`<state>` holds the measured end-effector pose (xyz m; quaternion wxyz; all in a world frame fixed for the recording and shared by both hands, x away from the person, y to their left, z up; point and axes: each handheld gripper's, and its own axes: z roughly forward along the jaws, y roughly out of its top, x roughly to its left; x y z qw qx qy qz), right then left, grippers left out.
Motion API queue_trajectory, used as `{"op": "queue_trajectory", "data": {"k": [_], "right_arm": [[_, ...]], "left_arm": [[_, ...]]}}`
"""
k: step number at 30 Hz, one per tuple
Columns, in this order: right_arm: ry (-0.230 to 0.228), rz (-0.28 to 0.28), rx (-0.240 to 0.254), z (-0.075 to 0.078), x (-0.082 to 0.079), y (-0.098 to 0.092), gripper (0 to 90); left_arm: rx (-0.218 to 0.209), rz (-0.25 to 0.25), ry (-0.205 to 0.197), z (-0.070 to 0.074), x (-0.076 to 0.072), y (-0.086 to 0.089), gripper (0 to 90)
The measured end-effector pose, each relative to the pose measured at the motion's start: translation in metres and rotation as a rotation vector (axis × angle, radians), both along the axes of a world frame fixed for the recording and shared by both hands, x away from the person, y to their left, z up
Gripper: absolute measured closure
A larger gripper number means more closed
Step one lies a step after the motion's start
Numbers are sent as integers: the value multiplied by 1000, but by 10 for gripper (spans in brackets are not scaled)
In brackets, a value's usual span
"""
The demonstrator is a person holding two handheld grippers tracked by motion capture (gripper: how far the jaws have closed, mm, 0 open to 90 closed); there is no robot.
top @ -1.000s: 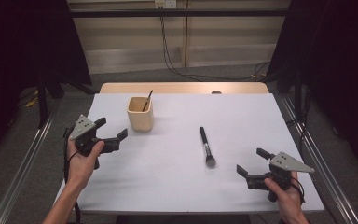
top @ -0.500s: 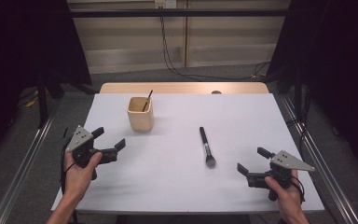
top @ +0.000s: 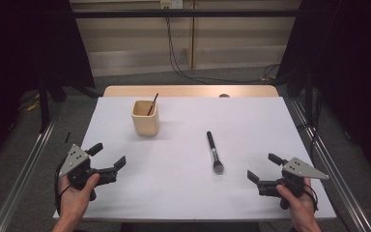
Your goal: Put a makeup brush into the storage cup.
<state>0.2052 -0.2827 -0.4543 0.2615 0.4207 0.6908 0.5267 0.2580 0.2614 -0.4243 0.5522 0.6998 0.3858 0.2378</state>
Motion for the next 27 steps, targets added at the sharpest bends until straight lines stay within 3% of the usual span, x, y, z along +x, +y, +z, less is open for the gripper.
{"op": "queue_trajectory", "data": {"k": [9,19,27], "right_arm": [[1,1,1,0,0,0,0],[-1,0,3,0,-1,-1,0],[-3,11,0,1,-1,0,0]], "left_arm": [[24,11,4,-3,-23,2,32],[40,39,34,-20,-37,17,32],[50,46,6,-19,-41,17,32]]}}
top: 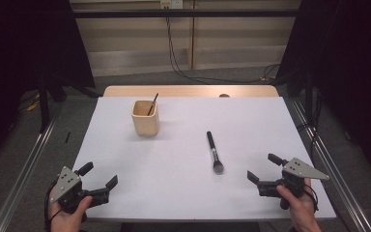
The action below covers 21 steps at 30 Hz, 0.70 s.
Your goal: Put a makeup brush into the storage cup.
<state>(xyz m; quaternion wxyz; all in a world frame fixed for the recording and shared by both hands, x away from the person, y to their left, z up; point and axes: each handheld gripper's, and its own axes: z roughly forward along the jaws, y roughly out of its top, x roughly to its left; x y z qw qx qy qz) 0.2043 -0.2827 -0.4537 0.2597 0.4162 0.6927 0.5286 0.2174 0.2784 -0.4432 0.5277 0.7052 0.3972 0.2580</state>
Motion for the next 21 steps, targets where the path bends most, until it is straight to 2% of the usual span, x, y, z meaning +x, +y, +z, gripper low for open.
{"op": "queue_trajectory", "data": {"k": [13,21], "right_arm": [[2,-3,7,1,4,4,0],[9,19,3,0,10,11,0]], "left_arm": [[0,-3,1,-2,3,3,32],[-6,-6,-1,0,2,2,32]]}}
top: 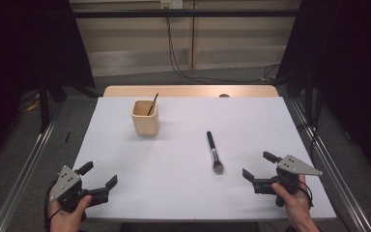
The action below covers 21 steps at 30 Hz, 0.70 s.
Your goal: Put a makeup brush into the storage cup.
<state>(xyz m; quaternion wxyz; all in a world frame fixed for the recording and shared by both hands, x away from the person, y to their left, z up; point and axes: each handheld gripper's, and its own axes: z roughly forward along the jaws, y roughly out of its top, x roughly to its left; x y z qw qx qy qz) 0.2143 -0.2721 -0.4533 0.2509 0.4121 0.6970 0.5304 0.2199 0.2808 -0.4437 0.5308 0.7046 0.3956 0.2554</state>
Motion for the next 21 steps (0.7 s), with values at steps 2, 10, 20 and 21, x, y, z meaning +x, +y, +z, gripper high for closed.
{"op": "queue_trajectory", "data": {"k": [2,10,20,21], "right_arm": [[-1,-4,-1,0,2,1,0],[3,11,-29,6,14,12,0],[25,28,-40,14,30,24,0],[23,28,-47,14,33,25,0]], "left_arm": [[0,1,1,0,0,-1,32],[21,-6,5,0,0,-4,32],[13,-19,-4,2,-4,-7,33],[15,-20,-5,2,-3,-6,33]]}}
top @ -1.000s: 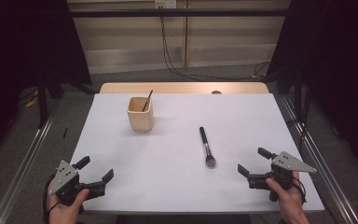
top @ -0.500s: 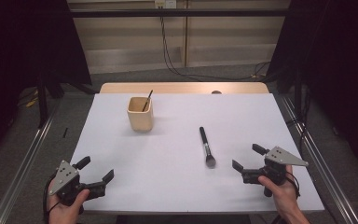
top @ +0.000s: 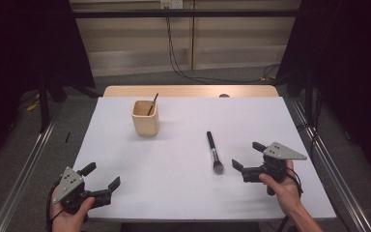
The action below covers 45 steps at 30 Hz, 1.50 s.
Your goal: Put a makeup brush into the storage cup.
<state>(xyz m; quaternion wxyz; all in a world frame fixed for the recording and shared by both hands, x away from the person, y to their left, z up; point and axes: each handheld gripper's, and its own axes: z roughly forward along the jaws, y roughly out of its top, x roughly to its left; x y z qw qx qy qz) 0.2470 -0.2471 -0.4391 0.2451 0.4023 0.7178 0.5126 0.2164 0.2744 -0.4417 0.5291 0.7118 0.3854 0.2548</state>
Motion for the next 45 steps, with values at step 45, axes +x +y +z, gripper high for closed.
{"op": "queue_trajectory", "data": {"k": [45], "right_arm": [[365,86,-237,9,108,56,12]], "left_arm": [[-5,-5,-23,1,-1,1,35]]}}
